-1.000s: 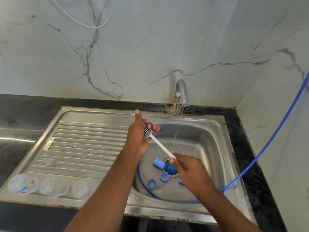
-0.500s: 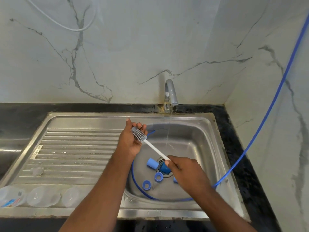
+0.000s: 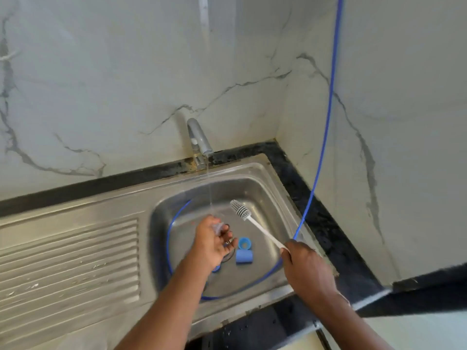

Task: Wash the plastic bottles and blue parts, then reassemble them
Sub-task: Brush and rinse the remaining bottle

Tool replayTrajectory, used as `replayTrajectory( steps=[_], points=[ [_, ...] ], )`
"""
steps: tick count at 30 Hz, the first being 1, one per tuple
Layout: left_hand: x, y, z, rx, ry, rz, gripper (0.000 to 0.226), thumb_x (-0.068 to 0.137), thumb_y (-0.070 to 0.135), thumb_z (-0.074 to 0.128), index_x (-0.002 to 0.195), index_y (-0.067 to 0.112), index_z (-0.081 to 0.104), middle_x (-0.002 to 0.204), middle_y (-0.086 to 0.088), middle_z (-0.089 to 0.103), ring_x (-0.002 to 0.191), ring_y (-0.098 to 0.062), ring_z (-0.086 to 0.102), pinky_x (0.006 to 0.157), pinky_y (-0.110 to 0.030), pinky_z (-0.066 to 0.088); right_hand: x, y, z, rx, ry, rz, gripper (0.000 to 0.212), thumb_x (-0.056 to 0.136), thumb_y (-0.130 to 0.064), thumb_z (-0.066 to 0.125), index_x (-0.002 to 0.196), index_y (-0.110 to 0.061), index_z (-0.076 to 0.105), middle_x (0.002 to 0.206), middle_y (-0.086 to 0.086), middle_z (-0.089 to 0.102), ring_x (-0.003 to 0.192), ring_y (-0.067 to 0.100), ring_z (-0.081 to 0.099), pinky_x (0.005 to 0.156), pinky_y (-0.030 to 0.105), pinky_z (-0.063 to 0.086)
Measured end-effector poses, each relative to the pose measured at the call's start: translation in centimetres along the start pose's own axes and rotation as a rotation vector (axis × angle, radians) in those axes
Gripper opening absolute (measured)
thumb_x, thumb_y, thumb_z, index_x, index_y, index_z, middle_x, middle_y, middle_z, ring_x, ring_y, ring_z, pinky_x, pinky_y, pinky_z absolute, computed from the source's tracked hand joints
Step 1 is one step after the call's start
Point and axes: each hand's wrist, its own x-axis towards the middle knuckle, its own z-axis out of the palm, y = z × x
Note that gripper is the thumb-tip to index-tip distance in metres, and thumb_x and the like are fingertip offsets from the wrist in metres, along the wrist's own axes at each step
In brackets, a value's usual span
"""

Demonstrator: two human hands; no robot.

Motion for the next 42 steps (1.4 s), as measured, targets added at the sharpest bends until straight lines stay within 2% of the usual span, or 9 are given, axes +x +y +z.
replayTrajectory(
  steps=[9, 13, 19, 25, 30, 33, 36, 40, 42],
  points=[
    [-0.6, -8.6, 7.0, 0.244, -0.181, -0.178, 0.015, 0.095, 0.023, 0.066, 0.085, 0.013, 0.062, 0.069, -0.002, 0.059, 0.060, -0.016, 0.054, 0.063, -0.033, 0.050, -5.9, 8.3, -0.9, -0.072, 0.161, 0.329, 0.017, 0.099, -0.038, 0.048, 0.093, -0.025, 0.057, 0.097, 0.000, 0.061, 0.088, 0.026, 0.064, 0.070, 0.040, 0.054],
    [-0.9, -10.5, 8.4, 0.298, -0.208, -0.207, 0.016, 0.097, 0.027, 0.064, 0.094, 0.011, 0.066, 0.076, -0.003, 0.064, 0.060, -0.016, 0.057, 0.062, -0.033, 0.052, -6.7, 10.0, -1.6, -0.040, 0.216, 0.425, 0.017, 0.099, -0.023, 0.046, 0.093, -0.016, 0.060, 0.093, 0.005, 0.060, 0.080, 0.027, 0.057, 0.066, 0.036, 0.050],
    [-1.3, -10.9, 9.7, 0.367, -0.208, -0.148, 0.020, 0.102, 0.030, 0.056, 0.107, 0.013, 0.065, 0.084, -0.004, 0.070, 0.064, -0.015, 0.059, 0.065, -0.033, 0.051, 0.8, 10.7, -0.5, -0.096, 0.199, 0.360, 0.018, 0.091, -0.006, 0.054, 0.108, -0.003, 0.060, 0.107, 0.020, 0.058, 0.096, 0.043, 0.059, 0.079, 0.043, 0.046],
    [-1.1, -9.7, 9.0, 0.465, -0.200, -0.053, 0.029, 0.104, 0.033, 0.048, 0.106, 0.013, 0.068, 0.099, -0.003, 0.076, 0.066, -0.015, 0.062, 0.066, -0.030, 0.048, 9.6, 9.6, 1.8, -0.164, 0.192, 0.190, 0.022, 0.083, -0.001, 0.059, 0.105, -0.004, 0.060, 0.109, 0.020, 0.057, 0.095, 0.041, 0.060, 0.087, 0.044, 0.047],
    [-0.7, -8.4, 7.7, 0.483, -0.162, 0.036, 0.026, 0.105, 0.031, 0.045, 0.110, 0.011, 0.062, 0.109, 0.002, 0.077, 0.078, -0.020, 0.068, 0.067, -0.030, 0.049, 11.8, 9.5, 2.4, -0.366, 0.210, 0.069, 0.018, 0.091, -0.017, 0.062, 0.107, -0.011, 0.061, 0.107, 0.008, 0.060, 0.105, 0.028, 0.057, 0.080, 0.036, 0.048],
    [0.0, -7.5, 6.7, 0.434, -0.108, 0.075, 0.018, 0.103, 0.029, 0.052, 0.113, 0.016, 0.059, 0.110, 0.000, 0.077, 0.084, -0.022, 0.070, 0.066, -0.028, 0.050, 10.8, 9.1, 1.5, -0.493, 0.260, 0.039, 0.018, 0.077, -0.017, 0.080, 0.090, -0.007, 0.071, 0.090, 0.009, 0.062, 0.089, 0.029, 0.061, 0.068, 0.036, 0.051],
    [0.7, -6.8, 5.7, 0.384, -0.056, 0.087, 0.006, 0.102, 0.024, 0.056, 0.104, 0.019, 0.058, 0.109, -0.004, 0.077, 0.085, -0.022, 0.071, 0.069, -0.030, 0.051, 10.0, 9.6, 0.9, -0.366, 0.430, -0.079, 0.029, 0.049, 0.004, 0.089, 0.069, 0.006, 0.068, 0.072, 0.021, 0.058, 0.065, 0.040, 0.059, 0.053, 0.040, 0.053],
    [1.9, -5.8, 4.5, 0.263, 0.000, 0.158, 0.006, 0.100, 0.008, 0.060, 0.095, 0.012, 0.061, 0.089, -0.011, 0.067, 0.071, -0.021, 0.063, 0.065, -0.030, 0.057, 9.2, 9.2, 0.5, -0.019, 0.509, 0.017, 0.017, 0.080, -0.003, 0.069, 0.096, 0.000, 0.066, 0.094, 0.019, 0.062, 0.082, 0.042, 0.061, 0.072, 0.045, 0.050],
    [2.2, -4.9, 3.9, 0.258, 0.029, 0.199, 0.006, 0.099, 0.008, 0.061, 0.096, 0.012, 0.064, 0.087, -0.010, 0.065, 0.067, -0.018, 0.059, 0.063, -0.028, 0.057, 8.8, 7.6, 0.5, 0.130, 0.611, -0.071, 0.011, 0.085, -0.003, 0.064, 0.096, -0.005, 0.064, 0.095, 0.014, 0.063, 0.086, 0.034, 0.059, 0.074, 0.042, 0.047]
  ],
)
